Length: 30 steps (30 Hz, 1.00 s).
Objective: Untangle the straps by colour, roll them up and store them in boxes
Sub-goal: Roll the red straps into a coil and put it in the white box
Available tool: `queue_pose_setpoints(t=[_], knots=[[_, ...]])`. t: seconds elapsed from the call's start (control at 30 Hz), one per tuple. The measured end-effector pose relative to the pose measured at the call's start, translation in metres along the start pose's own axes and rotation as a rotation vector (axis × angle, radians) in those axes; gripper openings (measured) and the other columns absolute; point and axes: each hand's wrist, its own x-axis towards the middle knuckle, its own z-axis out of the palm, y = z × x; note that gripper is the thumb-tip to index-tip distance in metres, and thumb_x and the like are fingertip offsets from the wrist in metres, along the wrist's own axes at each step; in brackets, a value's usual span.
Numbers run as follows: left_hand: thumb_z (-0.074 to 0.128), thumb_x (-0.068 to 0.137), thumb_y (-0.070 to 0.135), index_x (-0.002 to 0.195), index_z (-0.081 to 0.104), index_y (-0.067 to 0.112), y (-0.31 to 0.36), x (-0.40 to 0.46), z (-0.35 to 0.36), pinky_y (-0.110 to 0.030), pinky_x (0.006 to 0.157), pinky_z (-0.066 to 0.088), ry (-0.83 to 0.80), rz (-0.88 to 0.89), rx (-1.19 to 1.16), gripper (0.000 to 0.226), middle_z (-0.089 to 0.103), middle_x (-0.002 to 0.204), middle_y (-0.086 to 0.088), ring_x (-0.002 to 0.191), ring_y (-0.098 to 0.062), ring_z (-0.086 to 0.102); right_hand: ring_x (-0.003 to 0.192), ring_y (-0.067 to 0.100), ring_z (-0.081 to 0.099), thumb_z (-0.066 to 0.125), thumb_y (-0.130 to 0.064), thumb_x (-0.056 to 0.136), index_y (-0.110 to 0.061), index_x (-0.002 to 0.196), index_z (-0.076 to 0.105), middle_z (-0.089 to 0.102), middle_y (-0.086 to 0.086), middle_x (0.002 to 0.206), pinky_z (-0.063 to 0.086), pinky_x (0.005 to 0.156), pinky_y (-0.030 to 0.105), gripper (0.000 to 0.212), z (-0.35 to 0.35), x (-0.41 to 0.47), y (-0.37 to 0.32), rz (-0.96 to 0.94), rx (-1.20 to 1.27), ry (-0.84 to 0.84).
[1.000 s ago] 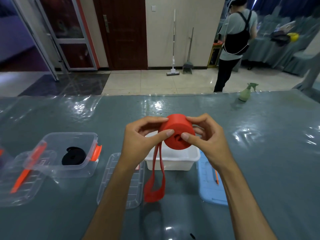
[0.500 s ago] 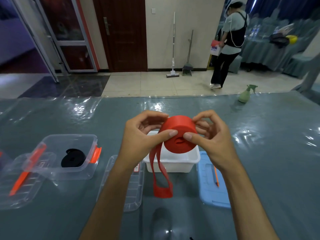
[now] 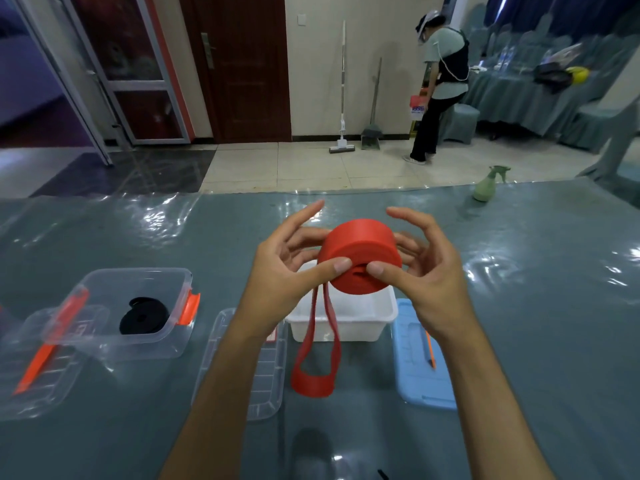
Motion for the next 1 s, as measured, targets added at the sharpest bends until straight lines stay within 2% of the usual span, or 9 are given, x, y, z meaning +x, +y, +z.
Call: queue_pose_setpoints(t=[0.13,0.23,0.33,0.5,0.57,0.63,0.7,0.8,1.0], knots=[[0.095,0.074,0.020,0.154,0.046,0.041,0.000,-0.001,-0.002,-0.033,0.096,0.061,0.026,0.047,-0.004,0.096,0.079,0.114,-0.011,0.107,-0.028,0.078,0.114,0.020,0.073,0.090,-0.028,0.074,-0.039,0.120,0.069,0.076,-0.003,0.120,0.058,0.095,0.031,0.052,0.002,-0.001,0.007,0.066,0.012,-0.013],[0.099,0.071,0.026,0.142,0.059,0.038,-0.003,-0.002,0.006,-0.034,0.092,0.062,0.067,0.068,0.046,0.082,0.078,0.118,-0.007,0.107,-0.028,0.077,0.098,0.022,0.078,0.095,-0.030,0.066,-0.033,0.105,0.061,0.078,0.003,0.107,0.061,0.080,0.033,0.051,-0.001,0.000,0.010,0.136,-0.007,-0.014],[0.098,0.072,0.035,0.126,0.072,0.031,-0.007,-0.002,0.005,-0.040,0.094,0.063,0.002,-0.014,0.015,0.060,0.076,0.124,-0.004,0.114,-0.027,0.075,0.090,0.028,0.080,0.095,-0.024,0.068,-0.035,0.115,0.064,0.079,0.009,0.103,0.063,0.070,0.034,0.057,-0.008,0.000,0.011,0.095,0.010,0.040],[0.096,0.075,0.020,0.112,0.079,0.028,-0.015,-0.003,0.000,-0.037,0.096,0.061,0.023,0.046,0.040,0.042,0.079,0.116,-0.005,0.113,-0.028,0.075,0.102,0.021,0.077,0.094,-0.030,0.072,-0.032,0.105,0.070,0.078,0.003,0.109,0.062,0.081,0.031,0.041,-0.010,-0.003,0.017,0.067,0.034,0.093],[0.097,0.074,0.020,0.108,0.078,0.029,-0.018,-0.003,0.002,-0.031,0.094,0.061,0.053,0.078,0.041,0.040,0.079,0.113,-0.004,0.111,-0.027,0.076,0.101,0.026,0.076,0.097,-0.038,0.072,-0.031,0.108,0.067,0.077,0.005,0.110,0.063,0.082,0.036,0.048,-0.017,-0.002,0.019,0.111,0.025,0.013],[0.095,0.075,0.018,0.106,0.079,0.028,-0.021,-0.004,0.005,-0.031,0.094,0.060,0.058,0.108,0.030,0.036,0.079,0.117,-0.005,0.114,-0.027,0.075,0.099,0.028,0.076,0.097,-0.042,0.072,-0.034,0.123,0.066,0.076,0.006,0.107,0.064,0.083,0.039,0.060,-0.026,-0.001,0.018,0.138,-0.011,-0.061],[0.092,0.078,0.016,0.107,0.080,0.028,-0.026,-0.006,0.009,-0.034,0.097,0.059,0.047,0.129,0.024,0.034,0.075,0.126,-0.007,0.122,-0.029,0.071,0.101,0.023,0.076,0.096,-0.045,0.071,-0.038,0.130,0.068,0.078,0.001,0.107,0.063,0.087,0.035,0.066,-0.030,0.000,0.019,0.103,-0.037,-0.035],[0.090,0.080,0.017,0.119,0.080,0.033,-0.029,-0.006,0.009,-0.033,0.100,0.057,-0.006,0.115,0.047,0.043,0.069,0.131,-0.003,0.125,-0.029,0.068,0.108,0.023,0.076,0.094,-0.049,0.072,-0.037,0.117,0.076,0.079,0.001,0.116,0.060,0.092,0.034,0.050,-0.027,0.000,0.023,0.039,-0.028,0.051],[0.092,0.079,0.011,0.113,0.080,0.027,-0.030,0.000,0.009,-0.031,0.099,0.058,-0.011,0.149,0.024,0.039,0.076,0.127,-0.006,0.122,-0.027,0.072,0.094,0.019,0.077,0.094,-0.022,0.071,-0.027,0.093,0.061,0.075,0.000,0.103,0.063,0.077,0.031,0.040,-0.030,0.003,0.029,0.141,-0.053,-0.077]])
